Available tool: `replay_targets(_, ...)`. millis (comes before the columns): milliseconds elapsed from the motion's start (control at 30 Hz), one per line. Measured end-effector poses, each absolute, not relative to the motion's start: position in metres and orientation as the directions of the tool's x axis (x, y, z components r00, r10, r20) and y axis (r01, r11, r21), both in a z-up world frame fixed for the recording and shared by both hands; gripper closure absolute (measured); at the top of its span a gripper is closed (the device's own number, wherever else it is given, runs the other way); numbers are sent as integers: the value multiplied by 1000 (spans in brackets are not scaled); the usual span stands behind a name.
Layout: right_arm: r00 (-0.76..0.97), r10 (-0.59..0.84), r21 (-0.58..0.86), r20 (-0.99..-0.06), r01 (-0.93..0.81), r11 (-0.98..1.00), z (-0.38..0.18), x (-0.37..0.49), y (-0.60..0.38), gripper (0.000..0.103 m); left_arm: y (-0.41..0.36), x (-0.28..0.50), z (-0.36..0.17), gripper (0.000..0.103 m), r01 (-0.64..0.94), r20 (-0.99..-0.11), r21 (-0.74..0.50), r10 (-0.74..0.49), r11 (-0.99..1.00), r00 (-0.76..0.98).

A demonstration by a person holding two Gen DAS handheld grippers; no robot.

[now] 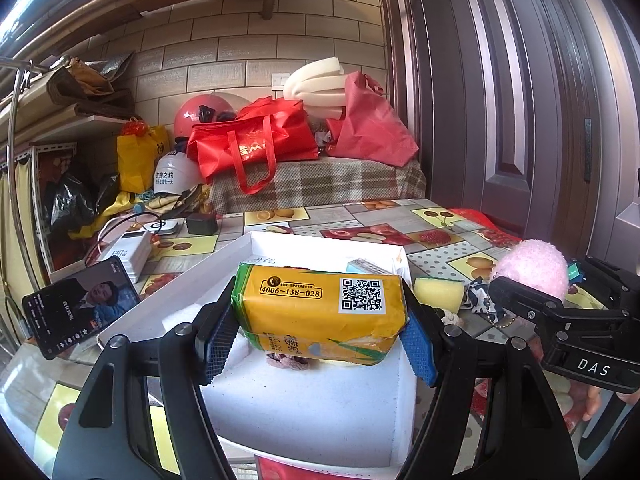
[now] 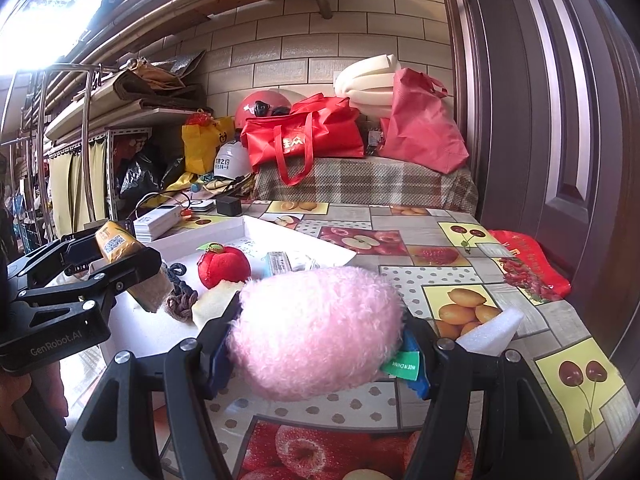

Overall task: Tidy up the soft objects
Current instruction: 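Carry the yellow tissue pack and pink ball over the white box with both tools, then lower the tissue pack and pink ball into the box and open both tools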

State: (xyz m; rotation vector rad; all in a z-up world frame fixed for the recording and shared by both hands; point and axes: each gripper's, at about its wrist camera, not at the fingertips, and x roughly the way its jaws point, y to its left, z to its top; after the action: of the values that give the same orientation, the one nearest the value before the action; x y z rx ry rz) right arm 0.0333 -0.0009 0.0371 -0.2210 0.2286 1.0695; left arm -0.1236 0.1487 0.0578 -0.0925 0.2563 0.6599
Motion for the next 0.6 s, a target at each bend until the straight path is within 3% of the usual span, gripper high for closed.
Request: replay_targets(600, 430, 851, -77, -301, -901, 428, 34, 21, 27, 35, 186, -148, 54, 31, -696, -268, -11, 669, 718, 694)
